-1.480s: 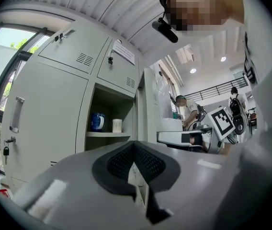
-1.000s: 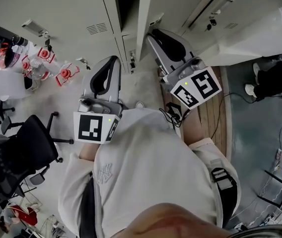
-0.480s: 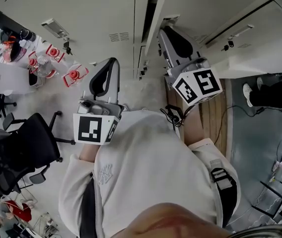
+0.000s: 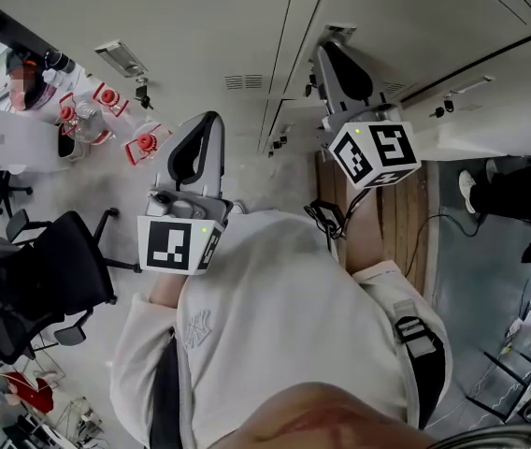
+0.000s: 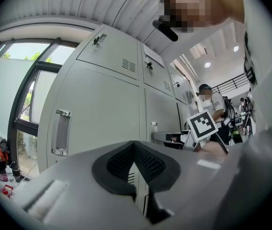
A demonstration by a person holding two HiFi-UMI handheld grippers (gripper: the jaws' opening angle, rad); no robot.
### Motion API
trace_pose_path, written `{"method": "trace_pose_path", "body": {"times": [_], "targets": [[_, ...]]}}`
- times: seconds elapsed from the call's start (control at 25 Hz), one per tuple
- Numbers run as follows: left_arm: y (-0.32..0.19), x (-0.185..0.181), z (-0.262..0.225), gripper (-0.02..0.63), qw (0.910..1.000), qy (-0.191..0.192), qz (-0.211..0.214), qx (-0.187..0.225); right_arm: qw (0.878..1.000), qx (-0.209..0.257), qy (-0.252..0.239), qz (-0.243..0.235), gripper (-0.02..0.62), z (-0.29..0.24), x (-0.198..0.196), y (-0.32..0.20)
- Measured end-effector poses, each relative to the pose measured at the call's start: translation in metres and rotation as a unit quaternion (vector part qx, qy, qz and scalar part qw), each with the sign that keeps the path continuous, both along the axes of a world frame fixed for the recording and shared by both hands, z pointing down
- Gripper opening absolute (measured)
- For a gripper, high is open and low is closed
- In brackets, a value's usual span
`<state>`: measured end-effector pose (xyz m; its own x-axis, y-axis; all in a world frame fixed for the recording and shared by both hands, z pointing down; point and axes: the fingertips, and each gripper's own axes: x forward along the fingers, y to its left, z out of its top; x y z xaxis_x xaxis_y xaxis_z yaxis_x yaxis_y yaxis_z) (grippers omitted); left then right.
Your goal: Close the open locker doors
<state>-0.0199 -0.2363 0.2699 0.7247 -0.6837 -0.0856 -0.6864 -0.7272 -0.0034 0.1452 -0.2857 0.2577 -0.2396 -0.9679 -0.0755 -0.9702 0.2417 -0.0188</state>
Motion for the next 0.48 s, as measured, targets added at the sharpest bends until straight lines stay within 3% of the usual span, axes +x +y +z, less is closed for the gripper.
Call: {"method": "trace_pose_path", "body": {"times": [0.32, 0.48], "targets": [[-0.0079, -0.0054, 0.0006, 0.002, 1.0, -0.001, -0.007, -0.001, 1.0, -0.005, -0.011, 0.012, 0.035, 0.0002, 0.0027, -0.0088], [-0.0051, -0.0036, -0.0004, 0.002, 1.0, -0.001, -0.005, 0.0, 0.999, -0.016, 0.02, 0.04, 0.035, 0.0017, 0.0035, -0.0077]]}}
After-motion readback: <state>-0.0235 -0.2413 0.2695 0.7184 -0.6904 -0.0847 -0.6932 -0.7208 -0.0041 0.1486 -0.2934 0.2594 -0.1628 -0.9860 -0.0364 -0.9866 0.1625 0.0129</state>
